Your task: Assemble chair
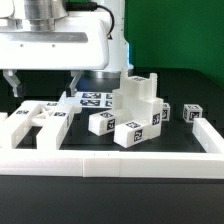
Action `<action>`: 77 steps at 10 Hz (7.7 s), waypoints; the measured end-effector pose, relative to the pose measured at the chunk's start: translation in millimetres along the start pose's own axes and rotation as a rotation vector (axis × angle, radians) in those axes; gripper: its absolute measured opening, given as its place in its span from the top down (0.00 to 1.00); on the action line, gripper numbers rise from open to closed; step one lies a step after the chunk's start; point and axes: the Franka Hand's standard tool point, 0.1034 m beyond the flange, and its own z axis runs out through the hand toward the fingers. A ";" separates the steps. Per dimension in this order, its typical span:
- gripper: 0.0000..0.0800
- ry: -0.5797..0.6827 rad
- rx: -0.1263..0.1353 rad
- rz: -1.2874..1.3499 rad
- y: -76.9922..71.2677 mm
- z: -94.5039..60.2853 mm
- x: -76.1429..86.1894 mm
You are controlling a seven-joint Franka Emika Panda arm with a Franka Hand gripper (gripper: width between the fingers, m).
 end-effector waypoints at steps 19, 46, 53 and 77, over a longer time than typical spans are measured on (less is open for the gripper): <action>0.19 -0.134 0.016 -0.049 -17.6 48.7 -6.3; 0.64 -0.132 0.066 0.071 -33.4 -28.4 2.9; 0.64 -0.157 0.079 0.647 -74.2 -74.0 -33.4; 0.64 -0.163 0.041 0.770 -154.1 -34.4 -45.1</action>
Offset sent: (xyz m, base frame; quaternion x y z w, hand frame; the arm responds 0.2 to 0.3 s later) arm -0.0032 0.0246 -0.0240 0.0466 -0.0047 0.0028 0.9989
